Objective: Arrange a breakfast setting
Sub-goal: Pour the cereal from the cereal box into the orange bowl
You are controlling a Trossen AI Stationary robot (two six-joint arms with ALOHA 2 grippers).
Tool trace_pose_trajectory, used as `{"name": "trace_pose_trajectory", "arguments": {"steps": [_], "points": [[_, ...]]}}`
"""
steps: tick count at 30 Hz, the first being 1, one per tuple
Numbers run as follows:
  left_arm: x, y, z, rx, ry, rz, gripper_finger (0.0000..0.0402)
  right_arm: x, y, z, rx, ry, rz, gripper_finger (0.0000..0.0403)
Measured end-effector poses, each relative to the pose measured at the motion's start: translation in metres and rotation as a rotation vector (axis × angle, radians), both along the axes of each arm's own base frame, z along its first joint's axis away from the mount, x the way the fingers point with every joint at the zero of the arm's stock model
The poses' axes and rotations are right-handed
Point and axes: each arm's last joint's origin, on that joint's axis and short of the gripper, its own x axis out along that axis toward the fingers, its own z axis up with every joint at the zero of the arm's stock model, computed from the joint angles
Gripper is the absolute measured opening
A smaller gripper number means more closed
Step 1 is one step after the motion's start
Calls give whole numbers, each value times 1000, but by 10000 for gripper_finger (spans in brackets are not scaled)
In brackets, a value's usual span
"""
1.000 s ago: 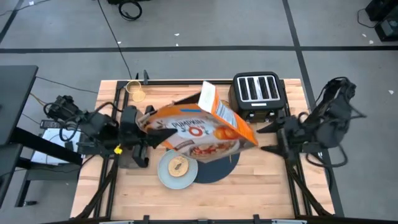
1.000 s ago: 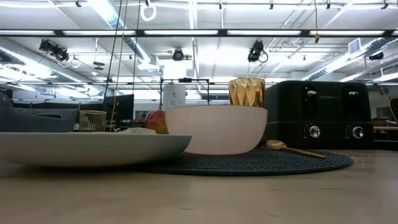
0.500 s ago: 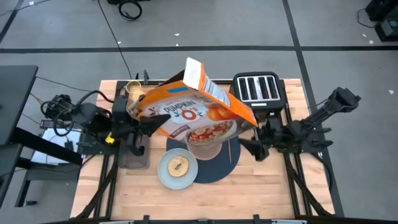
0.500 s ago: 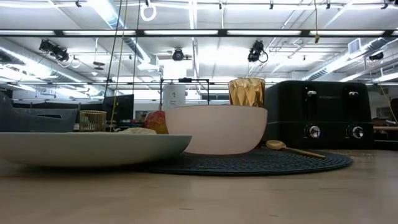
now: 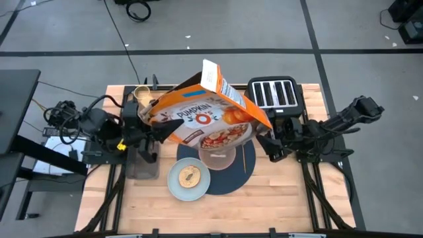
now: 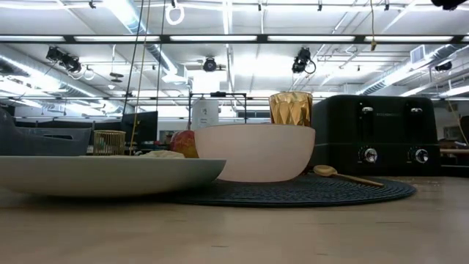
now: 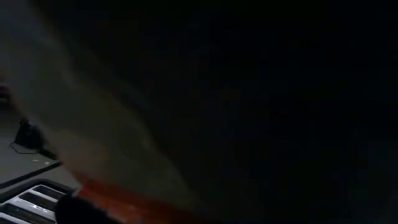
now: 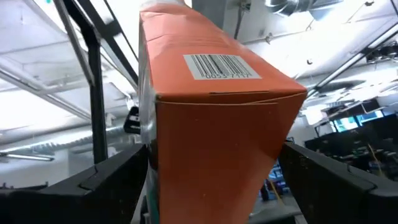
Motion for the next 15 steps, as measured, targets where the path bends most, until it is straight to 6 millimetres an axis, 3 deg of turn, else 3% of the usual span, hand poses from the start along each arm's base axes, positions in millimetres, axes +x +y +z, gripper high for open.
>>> {"name": "trace_pose_trajectory", "arguments": {"steps": [5, 10, 15], "points": [[3, 3, 0, -14, -5, 10, 8, 4, -3, 3, -20, 7, 46, 363], [5, 6, -1, -15, 0, 20, 7, 19, -4, -9, 1, 29, 116, 363], [6, 8, -1, -33, -9, 24, 7, 31, -6, -19, 19, -59, 152, 363]]}}
